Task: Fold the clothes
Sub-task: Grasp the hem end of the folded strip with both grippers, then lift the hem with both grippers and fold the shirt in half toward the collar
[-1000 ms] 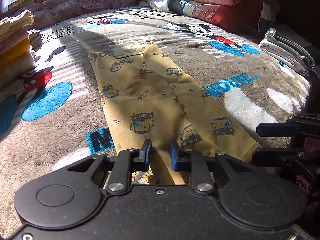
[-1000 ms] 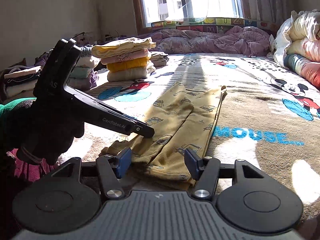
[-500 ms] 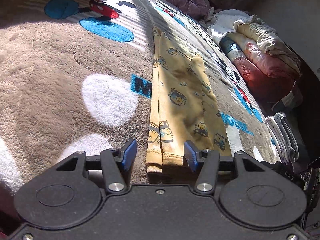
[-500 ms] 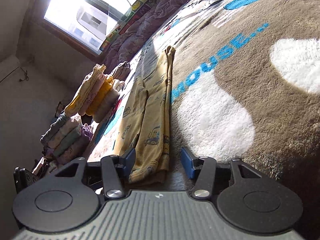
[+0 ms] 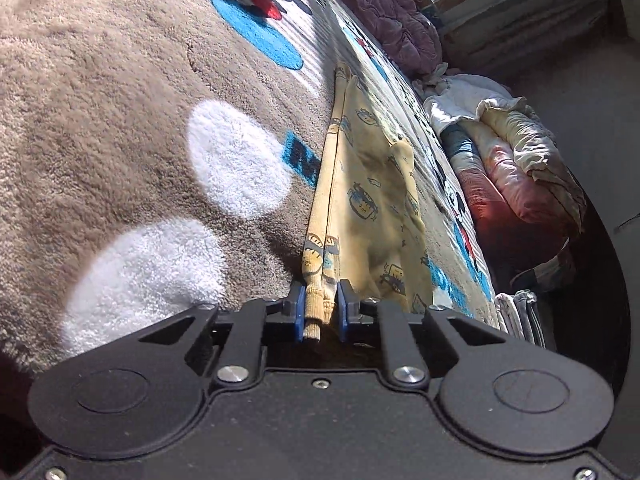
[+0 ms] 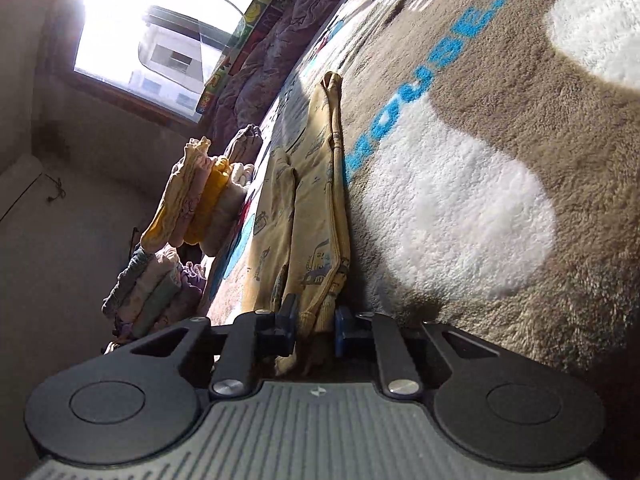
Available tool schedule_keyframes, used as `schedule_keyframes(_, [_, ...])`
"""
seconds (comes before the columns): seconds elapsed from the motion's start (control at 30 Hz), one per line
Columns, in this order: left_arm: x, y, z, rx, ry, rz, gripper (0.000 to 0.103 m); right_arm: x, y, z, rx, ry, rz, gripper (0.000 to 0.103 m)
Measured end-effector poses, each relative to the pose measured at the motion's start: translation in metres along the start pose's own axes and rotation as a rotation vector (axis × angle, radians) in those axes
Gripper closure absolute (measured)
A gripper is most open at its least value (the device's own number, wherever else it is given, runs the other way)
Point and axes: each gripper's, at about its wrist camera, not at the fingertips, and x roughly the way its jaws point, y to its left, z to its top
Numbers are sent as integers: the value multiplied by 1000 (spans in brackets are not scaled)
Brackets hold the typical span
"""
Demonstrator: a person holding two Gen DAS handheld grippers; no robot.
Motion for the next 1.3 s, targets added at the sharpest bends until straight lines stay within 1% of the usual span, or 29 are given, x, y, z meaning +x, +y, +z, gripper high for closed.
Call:
schedule_keyframes(0.07, [-7, -6, -4, -12, 0, -11, 91, -3, 1, -1, -8, -9, 11, 89])
schedule_keyframes(0.13, [-17, -14, -12, -14, 7, -41, 92, -11, 4, -1, -13, -16, 27, 89])
schedule_keyframes(0.17, [-22, -18, -18, 22, 4, -36, 92, -19, 6, -1, -13, -19, 39, 89])
schedule_keyframes(0.23, [-26, -29, -26, 187, -5, -12, 92, -32, 7, 1, -9, -19, 36, 89])
schedule_keyframes(0.27, [-28, -35, -31, 270, -9, -1, 90, -34, 5, 0, -26, -2, 6, 89])
schedule_keyframes(0.3, [-30, -40, -35, 352, -14, 11, 89, -35, 3, 0, -47, 17, -28, 85])
schedule_keyframes(0.33, [-32, -46, -40, 435, -18, 23, 87, -36, 1, 0, -69, 29, -49, 85])
schedule_keyframes(0.37, [-34, -51, -44, 517, -22, 35, 81, -36, 0, -1, -91, 39, -67, 86])
schedule_keyframes(0.4, [-36, -57, -49, 599, -27, 47, 70, -40, 3, 0, -114, 32, -68, 81])
schedule_keyframes(0.43, [-38, -62, -53, 682, -31, 59, 64, -48, 12, 1, -190, 10, -80, 78])
schedule_keyframes(0.47, [-40, -67, -57, 764, -35, 71, 51, -56, 22, 1, -276, -13, -94, 70])
schedule_keyframes(0.5, [-42, -73, -62, 847, -40, 83, 46, -62, 33, -2, -401, -28, -124, 60])
schedule_keyframes(0.53, [-44, -78, -66, 929, -44, 95, 44, -68, 44, -5, -534, -42, -158, 55])
schedule_keyframes(0.6, [-48, -89, -75, 1094, -53, 120, 38, -68, 53, -22, -735, -19, -219, 55])
schedule_keyframes(0.67, [-50, -98, -86, 1262, -56, 153, 37, -66, 60, -39, -930, 9, -280, 55])
schedule_keyframes(0.7, [-44, -98, -97, 1346, -45, 190, 37, -66, 64, -48, -1028, 23, -311, 55])
schedule_keyframes(0.77, [-30, -91, -111, 1462, -23, 260, 37, -60, 71, -66, -1201, 58, -367, 54])
schedule_keyframes(0.83, [-18, -84, -119, 1542, -11, 314, 37, -52, 73, -82, -1303, 98, -413, 54])
schedule_keyframes(0.9, [-8, -78, -128, 1624, -7, 382, 37, -43, 72, -92, -1379, 114, -465, 54])
schedule_keyframes(0.97, [2, -74, -137, 1700, -14, 449, 37, -40, 74, -97, -1424, 96, -486, 53])
schedule_keyframes(1.07, [10, -66, -147, 1789, -36, 485, 37, -35, 77, -104, -1487, 66, -512, 53])
schedule_keyframes(1.2, [16, -67, -150, 1855, -140, 534, 35, -27, 81, -111, -1571, 27, -547, 53])
schedule_keyframes(1.3, [23, -64, -152, 1913, -181, 562, 35, -20, 80, -116, -1636, 5, -567, 51])
